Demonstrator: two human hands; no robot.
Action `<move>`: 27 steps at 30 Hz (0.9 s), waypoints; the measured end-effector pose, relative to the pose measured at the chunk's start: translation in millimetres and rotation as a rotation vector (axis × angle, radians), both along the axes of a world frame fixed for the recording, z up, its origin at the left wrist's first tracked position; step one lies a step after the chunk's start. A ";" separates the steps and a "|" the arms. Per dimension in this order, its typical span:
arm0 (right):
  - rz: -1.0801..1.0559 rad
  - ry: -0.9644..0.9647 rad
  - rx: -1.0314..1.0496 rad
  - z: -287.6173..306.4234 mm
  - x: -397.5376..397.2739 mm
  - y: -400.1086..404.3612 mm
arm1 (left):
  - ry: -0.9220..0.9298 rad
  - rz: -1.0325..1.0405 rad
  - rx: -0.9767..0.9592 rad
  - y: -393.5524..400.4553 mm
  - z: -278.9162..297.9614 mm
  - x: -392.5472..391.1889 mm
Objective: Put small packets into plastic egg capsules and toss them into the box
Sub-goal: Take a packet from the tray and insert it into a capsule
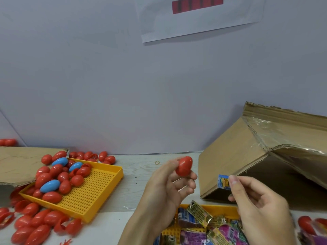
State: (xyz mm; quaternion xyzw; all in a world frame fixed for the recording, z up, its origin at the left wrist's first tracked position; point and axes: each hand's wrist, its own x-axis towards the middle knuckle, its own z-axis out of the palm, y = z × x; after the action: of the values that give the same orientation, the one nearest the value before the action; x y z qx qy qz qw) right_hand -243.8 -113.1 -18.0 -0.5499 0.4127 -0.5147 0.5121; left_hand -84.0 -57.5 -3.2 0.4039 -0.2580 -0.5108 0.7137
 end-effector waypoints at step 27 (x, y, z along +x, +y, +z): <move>0.063 0.011 -0.108 -1.0 0.7 3.5 | -0.520 -0.159 0.071 -0.5 -10.5 -5.9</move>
State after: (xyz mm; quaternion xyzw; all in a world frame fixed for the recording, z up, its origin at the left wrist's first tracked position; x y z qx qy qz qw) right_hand -243.1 -109.6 -19.0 -0.5923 0.3699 -0.5167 0.4954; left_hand -89.9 -58.0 -13.7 0.5248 -0.4451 -0.4531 0.5667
